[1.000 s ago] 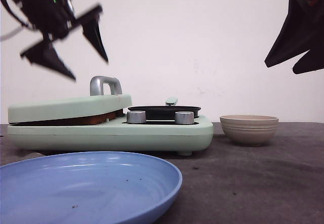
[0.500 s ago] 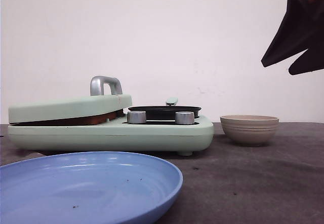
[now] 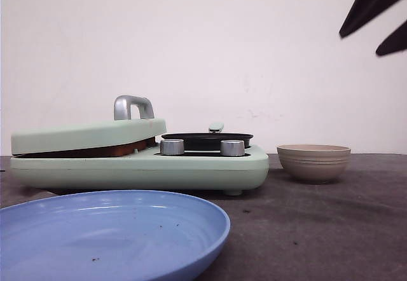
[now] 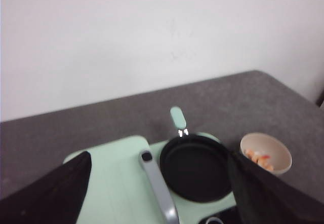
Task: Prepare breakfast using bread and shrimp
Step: 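Lift the left gripper away from the closed press, then move the right gripper over the cream bowl of shrimp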
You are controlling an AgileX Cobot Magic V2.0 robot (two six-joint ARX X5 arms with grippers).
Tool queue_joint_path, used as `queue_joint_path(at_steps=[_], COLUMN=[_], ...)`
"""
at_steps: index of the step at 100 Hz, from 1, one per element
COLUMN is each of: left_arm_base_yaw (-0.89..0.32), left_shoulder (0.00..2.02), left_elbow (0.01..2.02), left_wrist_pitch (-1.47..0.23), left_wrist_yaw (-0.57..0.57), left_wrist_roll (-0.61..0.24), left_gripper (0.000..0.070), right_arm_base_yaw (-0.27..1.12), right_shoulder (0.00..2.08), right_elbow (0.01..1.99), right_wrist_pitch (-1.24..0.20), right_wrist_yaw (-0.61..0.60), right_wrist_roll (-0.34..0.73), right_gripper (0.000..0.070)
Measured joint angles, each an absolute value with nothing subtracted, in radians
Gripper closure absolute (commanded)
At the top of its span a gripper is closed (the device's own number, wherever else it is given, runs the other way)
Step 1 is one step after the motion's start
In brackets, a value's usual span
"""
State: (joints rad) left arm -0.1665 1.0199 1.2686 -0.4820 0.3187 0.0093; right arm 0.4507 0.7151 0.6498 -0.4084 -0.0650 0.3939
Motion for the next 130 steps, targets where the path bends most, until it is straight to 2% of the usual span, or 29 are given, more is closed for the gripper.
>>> queue_joint_path(at_steps=[30, 55, 76, 102, 130], left_arm_base_yaw=[-0.167, -0.167, -0.167, -0.167, -0.167], left_shoulder=[0.78, 0.569, 0.45, 0.437, 0.436], left_elbow=[0.949, 0.765, 0.743, 0.743, 0.743], left_wrist_pitch=[-0.322, -0.314, -0.367, -0.45, -0.468], left_wrist_yaw=[0.329, 0.329, 0.312, 0.301, 0.294], left_wrist_roll=[-0.018, -0.046, -0.063, -0.066, -0.059], left_gripper=[0.0232, 0.0232, 0.0232, 0.0232, 0.0231], right_arm_base_yaw=[0.221, 0.123, 0.083, 0.048, 0.023], right_shoulder=[0.993, 1.293, 1.516, 1.739, 1.868], right_elbow=[0.9, 1.083, 1.227, 1.373, 1.408], right_wrist_pitch=[-0.567, -0.603, -0.611, -0.611, -0.583], right_wrist_yaw=[-0.26, -0.292, -0.292, -0.284, -0.254], right_wrist_roll=[0.356, 0.291, 0.25, 0.208, 0.186], right_gripper=[0.0352, 0.0352, 0.0352, 0.0352, 0.0352])
